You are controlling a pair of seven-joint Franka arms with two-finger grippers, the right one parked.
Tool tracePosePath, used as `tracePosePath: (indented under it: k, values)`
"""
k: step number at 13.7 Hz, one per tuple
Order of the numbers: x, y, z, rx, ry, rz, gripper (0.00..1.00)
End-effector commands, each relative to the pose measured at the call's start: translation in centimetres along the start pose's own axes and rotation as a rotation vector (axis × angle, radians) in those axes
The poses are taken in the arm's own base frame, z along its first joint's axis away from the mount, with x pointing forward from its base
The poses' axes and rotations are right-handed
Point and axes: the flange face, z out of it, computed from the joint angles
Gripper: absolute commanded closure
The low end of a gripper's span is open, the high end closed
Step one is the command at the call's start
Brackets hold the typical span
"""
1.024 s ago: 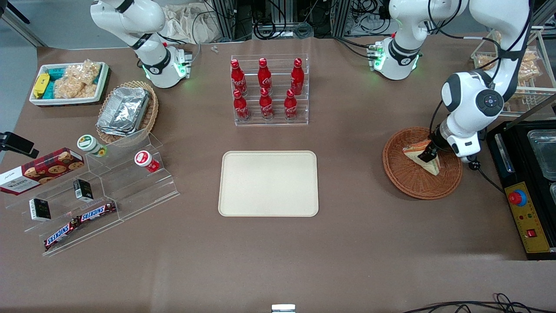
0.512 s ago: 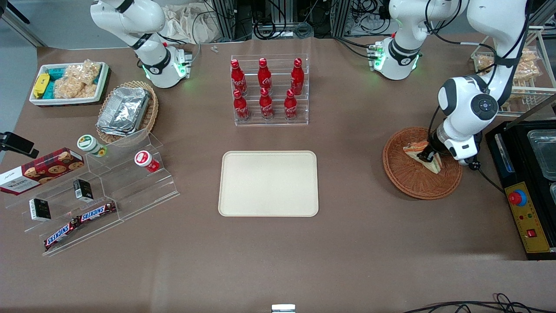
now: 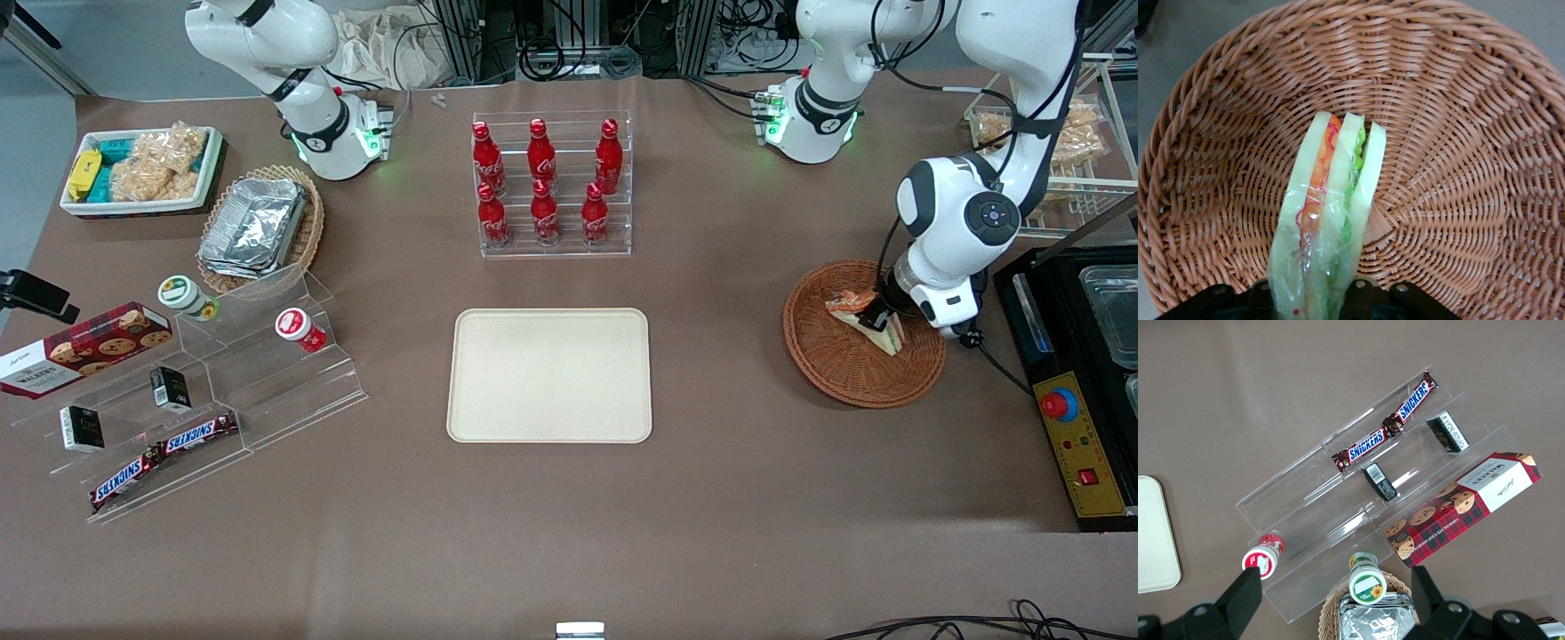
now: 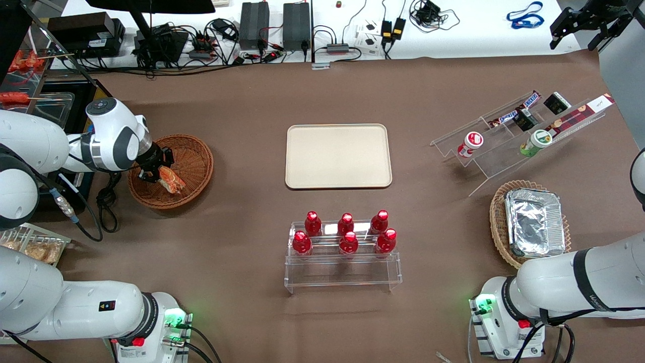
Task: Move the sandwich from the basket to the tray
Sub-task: 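Lift the sandwich out of the basket with the left gripper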
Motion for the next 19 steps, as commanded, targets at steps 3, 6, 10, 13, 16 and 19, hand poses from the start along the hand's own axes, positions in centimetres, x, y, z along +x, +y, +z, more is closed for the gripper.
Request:
tracePosePath:
  k: [3, 6, 10, 13, 16, 19]
  values:
    - [2.0, 3.0, -7.3, 0.032, -0.012, 0.099, 1.0]
    - [4.5, 7.1, -16.0, 0.129, -0.078, 0.197, 1.0]
    - [3.5, 10.7, -26.1, 0.123, -0.081, 0.332, 1.0]
    - [0.8, 13.0, -31.3, 0.068, -0.043, 0.429, 1.0]
    - [-3.8, 15.2, -33.3, 0.046, -0.032, 0.53, 1.0]
    - [-11.5, 19.1, -31.3, 0.056, -0.061, 0.686, 1.0]
